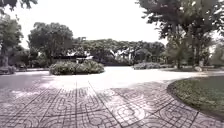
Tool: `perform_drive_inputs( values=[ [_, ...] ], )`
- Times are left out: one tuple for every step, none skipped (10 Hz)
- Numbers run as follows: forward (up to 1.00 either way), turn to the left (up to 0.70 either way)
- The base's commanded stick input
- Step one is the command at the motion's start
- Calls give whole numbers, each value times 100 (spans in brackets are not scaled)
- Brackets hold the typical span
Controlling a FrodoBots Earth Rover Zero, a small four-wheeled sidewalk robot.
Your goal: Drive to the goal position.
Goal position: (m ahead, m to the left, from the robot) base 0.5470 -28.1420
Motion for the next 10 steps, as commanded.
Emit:
perform_drive_inputs(
  values=[
    [70,-27],
    [70,-27],
    [70,-27],
    [70,-27],
    [70,-27],
    [70,-27],
    [70,-14],
    [70,0],
    [70,0],
    [70,0]
  ],
)
